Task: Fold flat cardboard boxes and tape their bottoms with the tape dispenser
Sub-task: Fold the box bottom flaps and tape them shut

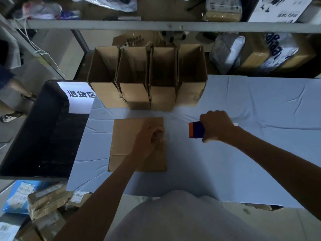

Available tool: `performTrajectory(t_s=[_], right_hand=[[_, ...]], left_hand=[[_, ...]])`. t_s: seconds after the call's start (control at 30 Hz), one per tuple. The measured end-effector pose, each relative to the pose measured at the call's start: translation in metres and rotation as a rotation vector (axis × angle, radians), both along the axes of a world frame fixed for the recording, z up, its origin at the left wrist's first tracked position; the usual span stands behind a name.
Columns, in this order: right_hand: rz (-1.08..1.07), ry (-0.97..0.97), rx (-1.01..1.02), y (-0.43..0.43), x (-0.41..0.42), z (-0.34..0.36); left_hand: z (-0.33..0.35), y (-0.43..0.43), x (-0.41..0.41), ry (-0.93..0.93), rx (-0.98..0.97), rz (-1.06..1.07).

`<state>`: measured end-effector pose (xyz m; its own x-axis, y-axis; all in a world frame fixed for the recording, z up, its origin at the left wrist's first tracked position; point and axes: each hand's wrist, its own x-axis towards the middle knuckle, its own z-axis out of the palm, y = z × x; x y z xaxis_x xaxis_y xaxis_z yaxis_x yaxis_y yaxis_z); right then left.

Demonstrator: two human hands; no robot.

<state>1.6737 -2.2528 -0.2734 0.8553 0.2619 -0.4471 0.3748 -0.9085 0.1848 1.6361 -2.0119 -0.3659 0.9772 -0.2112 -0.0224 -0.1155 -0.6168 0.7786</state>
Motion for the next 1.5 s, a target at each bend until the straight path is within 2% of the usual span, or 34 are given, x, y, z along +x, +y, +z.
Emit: performTrajectory(t_s=[0.13,0.33,0.4,0.43,0.47,0.53,0.57,0.6,0.73,1.0,1.23,1.43,1.5], right_hand=[[-0.107,-0.045,0.190,-0.020,-0.007,0.001],[-0.253,-0.079,0.634,-0.037,-0.019,0.005],[-0.224,-0.082,0.748,-0.038,-0.026,0.009],[-0.210,-0.072,0.810,-0.038,-0.028,0.012],[-0.200,-0.057,0.868,-0.037,-0.031,0.014],[-0.186,-0.028,0.947,-0.033,-0.034,0.017],[-0.178,-0.022,0.965,-0.031,-0.035,0.018],[-0.171,-0.020,0.975,-0.029,-0.034,0.018],[-0.161,-0.013,1.025,-0.023,-0.030,0.018],[-0.128,-0.002,1.129,-0.016,-0.025,0.022],[-0.095,0.015,1.097,-0.020,-0.023,0.019],[-0.086,0.014,1.107,-0.022,-0.022,0.017],[-0.086,0.020,1.108,-0.023,-0.022,0.016]], left_hand=[[0.003,-0.003,0.004,-0.136,0.322,-0.179],[0.015,-0.021,0.011,-0.127,0.623,-0.270],[0.024,-0.029,0.011,-0.114,0.493,-0.181],[0.031,-0.035,0.011,-0.072,0.315,-0.097],[0.040,-0.039,0.011,0.038,0.079,0.006],[0.061,-0.048,0.012,0.445,-0.422,0.122],[0.068,-0.050,0.012,0.584,-0.615,0.133],[0.071,-0.051,0.012,0.635,-0.704,0.129],[0.073,-0.044,0.013,0.629,-0.786,0.105],[0.079,-0.033,0.011,0.837,-1.045,0.093],[0.081,-0.020,0.017,0.733,-0.838,0.133],[0.087,-0.023,0.016,0.831,-0.928,0.166],[0.085,-0.023,0.017,0.809,-0.869,0.132]])
